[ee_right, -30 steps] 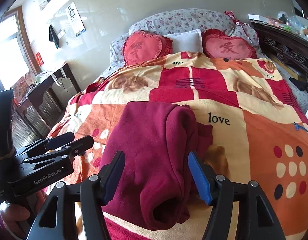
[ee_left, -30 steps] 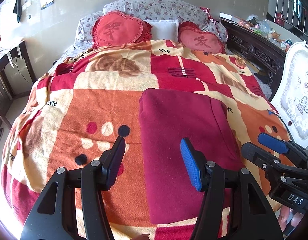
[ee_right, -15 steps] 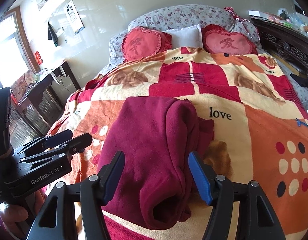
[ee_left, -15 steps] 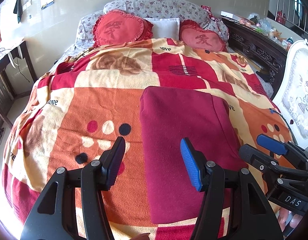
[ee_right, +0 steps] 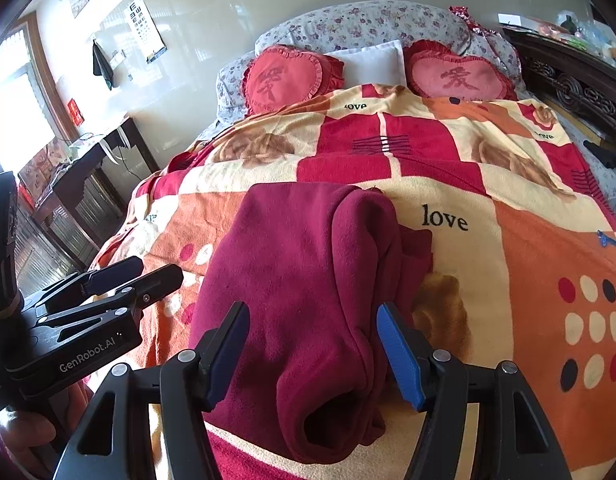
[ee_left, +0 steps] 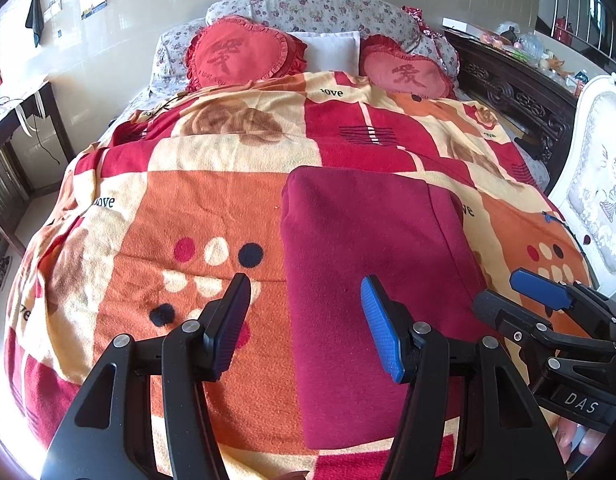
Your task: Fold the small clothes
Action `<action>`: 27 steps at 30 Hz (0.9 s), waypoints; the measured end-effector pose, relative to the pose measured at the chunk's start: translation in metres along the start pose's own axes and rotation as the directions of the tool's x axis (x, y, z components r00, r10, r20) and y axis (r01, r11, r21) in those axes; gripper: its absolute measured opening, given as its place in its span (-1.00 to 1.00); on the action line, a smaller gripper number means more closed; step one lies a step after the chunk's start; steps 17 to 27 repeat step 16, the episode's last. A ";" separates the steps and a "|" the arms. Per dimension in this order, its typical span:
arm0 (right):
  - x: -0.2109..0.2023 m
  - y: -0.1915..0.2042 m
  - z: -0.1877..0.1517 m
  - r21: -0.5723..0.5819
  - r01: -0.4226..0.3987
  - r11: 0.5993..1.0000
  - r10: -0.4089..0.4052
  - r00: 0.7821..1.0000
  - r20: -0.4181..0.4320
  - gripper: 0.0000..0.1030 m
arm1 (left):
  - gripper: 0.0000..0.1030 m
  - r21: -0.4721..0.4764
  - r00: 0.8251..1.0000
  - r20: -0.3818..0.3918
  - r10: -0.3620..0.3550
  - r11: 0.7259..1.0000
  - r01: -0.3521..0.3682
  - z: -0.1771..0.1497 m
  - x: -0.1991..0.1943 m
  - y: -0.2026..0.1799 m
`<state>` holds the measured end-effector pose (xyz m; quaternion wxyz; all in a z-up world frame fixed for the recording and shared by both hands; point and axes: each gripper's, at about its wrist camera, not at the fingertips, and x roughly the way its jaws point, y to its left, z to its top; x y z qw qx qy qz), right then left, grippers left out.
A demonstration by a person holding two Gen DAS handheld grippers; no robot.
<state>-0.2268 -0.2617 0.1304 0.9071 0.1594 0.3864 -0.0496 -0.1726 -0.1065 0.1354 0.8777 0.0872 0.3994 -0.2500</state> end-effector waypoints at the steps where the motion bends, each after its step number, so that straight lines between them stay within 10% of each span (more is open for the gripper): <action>1: 0.001 0.000 0.000 0.000 -0.001 1.000 0.001 1.000 -0.001 0.24 | 0.12 0.000 1.000 -0.001 0.000 1.000 0.000 0.000 0.000 0.000; 27: 0.007 0.000 -0.003 0.003 -0.005 1.000 0.005 1.000 -0.022 0.24 | 0.12 -0.005 1.000 0.010 0.013 1.000 -0.013 -0.002 0.008 0.010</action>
